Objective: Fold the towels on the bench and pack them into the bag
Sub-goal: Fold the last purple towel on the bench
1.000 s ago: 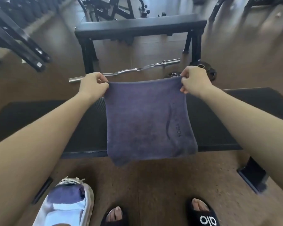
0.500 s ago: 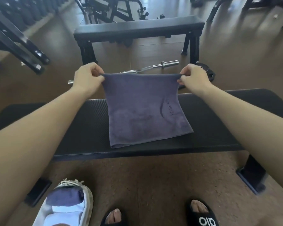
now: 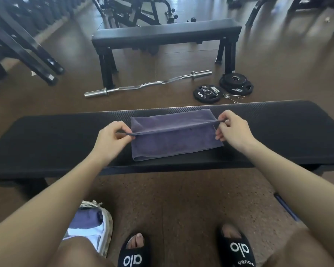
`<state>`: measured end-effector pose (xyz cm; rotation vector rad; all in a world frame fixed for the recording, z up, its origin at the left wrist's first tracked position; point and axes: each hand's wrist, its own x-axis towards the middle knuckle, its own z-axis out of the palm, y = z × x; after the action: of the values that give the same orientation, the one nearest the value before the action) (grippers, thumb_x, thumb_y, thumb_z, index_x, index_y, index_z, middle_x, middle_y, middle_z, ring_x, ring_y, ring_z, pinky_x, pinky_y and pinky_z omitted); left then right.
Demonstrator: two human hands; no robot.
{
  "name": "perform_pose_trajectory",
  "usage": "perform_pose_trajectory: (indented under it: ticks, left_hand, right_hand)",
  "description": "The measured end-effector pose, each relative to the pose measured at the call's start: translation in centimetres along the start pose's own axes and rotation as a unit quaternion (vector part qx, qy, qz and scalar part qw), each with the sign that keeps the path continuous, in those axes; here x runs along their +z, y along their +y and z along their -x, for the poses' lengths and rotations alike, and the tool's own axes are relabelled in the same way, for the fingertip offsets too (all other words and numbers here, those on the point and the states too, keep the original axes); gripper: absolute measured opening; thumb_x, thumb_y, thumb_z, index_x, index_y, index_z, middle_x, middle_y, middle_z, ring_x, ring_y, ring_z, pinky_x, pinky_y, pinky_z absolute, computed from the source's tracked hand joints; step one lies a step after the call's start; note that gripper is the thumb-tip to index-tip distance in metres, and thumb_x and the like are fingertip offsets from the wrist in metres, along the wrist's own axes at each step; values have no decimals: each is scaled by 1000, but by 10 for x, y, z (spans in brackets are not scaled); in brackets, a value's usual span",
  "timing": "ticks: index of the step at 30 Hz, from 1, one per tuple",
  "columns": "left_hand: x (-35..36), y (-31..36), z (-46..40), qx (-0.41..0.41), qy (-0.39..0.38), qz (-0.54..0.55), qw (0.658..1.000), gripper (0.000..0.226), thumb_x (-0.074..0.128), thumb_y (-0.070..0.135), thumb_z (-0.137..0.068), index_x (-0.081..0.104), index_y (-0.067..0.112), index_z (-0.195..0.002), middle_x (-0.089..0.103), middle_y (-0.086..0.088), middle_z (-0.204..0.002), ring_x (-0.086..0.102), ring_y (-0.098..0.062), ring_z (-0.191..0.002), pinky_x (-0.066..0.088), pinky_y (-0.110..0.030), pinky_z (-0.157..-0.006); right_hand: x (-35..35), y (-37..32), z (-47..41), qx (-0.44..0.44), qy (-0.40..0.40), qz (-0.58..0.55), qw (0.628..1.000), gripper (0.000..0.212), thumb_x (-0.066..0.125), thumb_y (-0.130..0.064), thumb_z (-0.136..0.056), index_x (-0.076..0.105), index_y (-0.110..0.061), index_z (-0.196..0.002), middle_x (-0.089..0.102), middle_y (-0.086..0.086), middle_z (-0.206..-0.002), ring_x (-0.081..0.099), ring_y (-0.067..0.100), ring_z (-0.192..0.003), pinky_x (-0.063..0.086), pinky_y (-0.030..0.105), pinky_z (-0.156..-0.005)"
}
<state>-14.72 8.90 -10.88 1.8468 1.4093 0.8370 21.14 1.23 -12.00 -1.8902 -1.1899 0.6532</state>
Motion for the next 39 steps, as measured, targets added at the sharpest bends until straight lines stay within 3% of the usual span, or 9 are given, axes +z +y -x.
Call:
perform_pose_trajectory:
  ticks: [4, 10, 18, 22, 28, 31, 33, 36, 39]
  left_hand:
    - [2, -3, 15, 1, 1, -9, 1000, 17, 71, -4, -87, 68, 12, -87, 65, -4, -104, 67, -9, -92, 50, -15, -78]
    - [3, -5, 29, 10, -13, -55, 998, 20, 70, -3, -87, 68, 16, -82, 61, -1, -104, 64, -7, -92, 51, -22, -85]
    - [11, -12, 42, 9, -41, -107, 993, 20, 74, -5, -80, 69, 15, -79, 58, 3, -102, 65, -12, -89, 53, -20, -84]
    - [15, -11, 41, -23, -56, -98, 993, 19, 73, -2, -83, 68, 16, -85, 57, 2, -104, 66, -13, -92, 53, -23, -85]
    - [20, -3, 21, -102, 10, -35, 994, 20, 69, 22, -91, 59, 19, -108, 65, 2, -104, 64, -16, -92, 45, -25, -72]
    - [25, 1, 2, -131, 25, -33, 990, 38, 64, 31, -96, 51, 19, -129, 64, 0, -111, 60, -21, -103, 44, -31, -84]
    - [26, 1, -12, -133, 28, -29, 990, 42, 61, 32, -98, 48, 21, -136, 64, -1, -112, 60, -22, -105, 47, -37, -94]
    - [27, -3, -33, -150, 34, -12, 988, 36, 60, 33, -97, 50, 26, -131, 66, 0, -106, 64, -23, -103, 50, -43, -101]
    - [30, -7, -49, -195, 42, 47, 979, 34, 63, 35, -95, 53, 21, -125, 63, -2, -103, 66, -19, -91, 57, -43, -92]
  right_hand:
    - [-5, 0, 13, 41, -2, -73, 996, 18, 50, 5, -88, 61, -8, -92, 75, 14, -78, 74, 25, -71, 63, 34, -70]
    - [-3, -1, 25, 92, -11, -112, 989, 7, 57, -3, -88, 63, -2, -92, 75, 16, -76, 75, 31, -73, 64, 42, -70]
    - [5, 11, 33, 84, -21, -14, 996, 4, 61, -8, -94, 64, -11, -93, 74, 10, -80, 73, 23, -66, 63, 35, -66]
    - [8, 11, 36, 61, -6, 32, 998, 5, 59, -13, -94, 61, -17, -92, 72, 5, -83, 68, 17, -65, 52, 28, -56]
    - [13, 6, 35, 53, -7, 156, 986, 11, 61, -17, -90, 57, -16, -100, 60, 3, -99, 57, 22, -86, 42, 32, -67]
    - [23, -2, 34, -37, 55, 326, 943, 30, 59, -12, -82, 56, -13, -112, 51, 14, -111, 52, 35, -98, 44, 39, -76]
    - [38, -14, 33, -133, 73, 362, 920, 40, 59, -10, -78, 61, -10, -118, 55, 16, -113, 51, 38, -101, 44, 43, -82]
    - [70, -29, 35, -221, -17, 315, 923, 44, 55, -21, -91, 59, -15, -135, 57, 13, -131, 52, 35, -117, 45, 45, -96]
    - [96, -32, 40, -215, -122, 313, 917, 53, 42, -40, -102, 37, -26, -153, 38, 10, -157, 33, 31, -144, 30, 48, -118]
